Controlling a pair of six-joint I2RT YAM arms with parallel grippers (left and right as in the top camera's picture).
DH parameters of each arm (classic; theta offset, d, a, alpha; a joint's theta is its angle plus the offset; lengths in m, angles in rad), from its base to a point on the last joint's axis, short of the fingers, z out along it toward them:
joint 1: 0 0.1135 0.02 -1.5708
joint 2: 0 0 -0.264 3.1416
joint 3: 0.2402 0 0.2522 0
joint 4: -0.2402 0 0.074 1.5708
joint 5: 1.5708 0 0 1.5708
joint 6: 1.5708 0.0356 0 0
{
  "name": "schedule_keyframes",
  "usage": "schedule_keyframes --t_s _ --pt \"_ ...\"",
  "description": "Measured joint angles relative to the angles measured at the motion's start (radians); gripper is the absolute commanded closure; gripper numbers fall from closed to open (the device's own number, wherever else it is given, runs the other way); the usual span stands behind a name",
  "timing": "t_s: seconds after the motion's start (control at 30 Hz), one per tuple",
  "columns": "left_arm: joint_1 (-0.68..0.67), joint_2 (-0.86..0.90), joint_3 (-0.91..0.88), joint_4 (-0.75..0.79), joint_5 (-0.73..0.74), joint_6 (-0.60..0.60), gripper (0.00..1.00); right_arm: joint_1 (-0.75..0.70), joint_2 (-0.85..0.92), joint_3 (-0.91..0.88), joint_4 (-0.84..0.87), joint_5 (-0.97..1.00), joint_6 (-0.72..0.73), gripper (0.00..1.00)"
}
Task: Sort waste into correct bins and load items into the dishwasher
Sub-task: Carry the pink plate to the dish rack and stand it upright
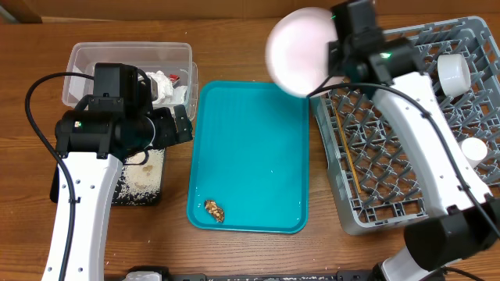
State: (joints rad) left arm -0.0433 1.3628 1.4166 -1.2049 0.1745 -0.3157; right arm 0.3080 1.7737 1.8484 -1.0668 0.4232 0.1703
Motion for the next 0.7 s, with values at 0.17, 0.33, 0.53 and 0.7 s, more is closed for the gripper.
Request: schedule_keyframes --t_s 0.17,0.33,0.53,0.7 --pt "0.000 0.000 0.000 0.000 0.000 0.000 0.00 -0.043 0.006 -0.005 0.000 0.322 0.032 0.96" --pt "0.000 0.000 0.000 0.000 0.000 0.000 0.00 -0.069 0.010 -0.053 0.004 0.486 0.124 0.96" --pt "0.000 0.000 0.000 0.000 0.000 0.000 0.00 -0.069 0.011 -0.185 0.060 0.535 0.171 0.96" --pt "0.000 0.000 0.000 0.000 0.000 0.000 0.00 -0.069 0.019 -0.275 0.070 0.530 0.210 0.96"
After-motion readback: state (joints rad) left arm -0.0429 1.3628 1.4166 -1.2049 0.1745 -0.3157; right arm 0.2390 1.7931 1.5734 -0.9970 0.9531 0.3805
